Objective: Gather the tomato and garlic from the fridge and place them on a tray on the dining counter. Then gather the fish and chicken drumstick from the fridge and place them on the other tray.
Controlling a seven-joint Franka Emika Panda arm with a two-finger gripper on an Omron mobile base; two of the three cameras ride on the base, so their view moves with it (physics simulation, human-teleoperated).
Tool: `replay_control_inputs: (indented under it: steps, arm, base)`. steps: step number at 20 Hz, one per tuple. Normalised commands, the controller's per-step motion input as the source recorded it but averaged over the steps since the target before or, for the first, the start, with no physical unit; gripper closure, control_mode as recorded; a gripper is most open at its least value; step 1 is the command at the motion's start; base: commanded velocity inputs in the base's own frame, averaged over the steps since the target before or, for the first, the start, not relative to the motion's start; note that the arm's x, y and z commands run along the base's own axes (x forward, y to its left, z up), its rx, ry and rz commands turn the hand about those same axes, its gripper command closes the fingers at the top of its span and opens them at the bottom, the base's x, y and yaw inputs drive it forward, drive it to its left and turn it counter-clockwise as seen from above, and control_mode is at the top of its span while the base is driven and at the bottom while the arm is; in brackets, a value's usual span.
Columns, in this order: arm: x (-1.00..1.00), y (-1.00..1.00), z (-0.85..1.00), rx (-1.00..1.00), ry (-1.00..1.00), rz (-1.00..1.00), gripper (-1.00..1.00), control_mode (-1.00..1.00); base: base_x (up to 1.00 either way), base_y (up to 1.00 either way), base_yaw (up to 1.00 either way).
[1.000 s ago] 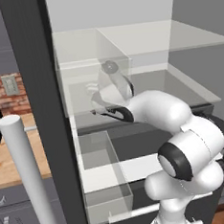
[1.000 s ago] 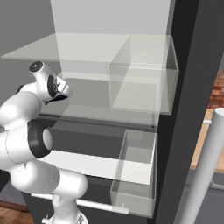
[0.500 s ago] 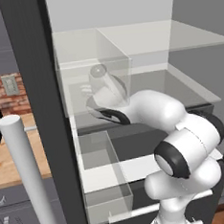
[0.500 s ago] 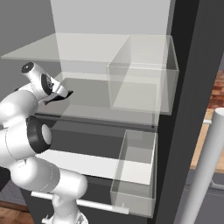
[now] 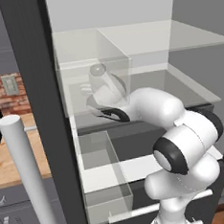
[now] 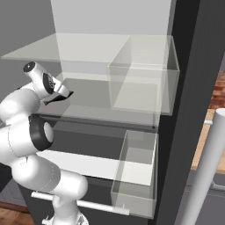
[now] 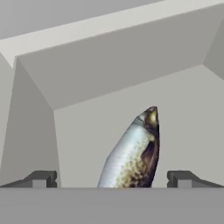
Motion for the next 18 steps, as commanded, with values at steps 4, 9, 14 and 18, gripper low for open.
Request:
replay_control_inputs:
  steps: [4, 9, 14, 18]
  arm:
    - [0.04, -0.05, -0.1, 0.0, 0.0, -0.08, -1.0, -1.0]
    - [0.0, 0.0, -0.11, 0.0, 0.01, -0.04, -1.0, -1.0]
    - [0.0, 0.0, -0.03, 0.0, 0.08, -0.01, -1.0, -1.0]
    - [0.0, 0.0, 0.0, 0.0, 0.13, 0.0, -1.0, -1.0]
  base:
    - [0.0, 0.0, 0.0]
    - [0.0, 0.0, 0.0]
    - [0.0, 0.0, 0.0]
    - [0.0, 0.0, 0.0]
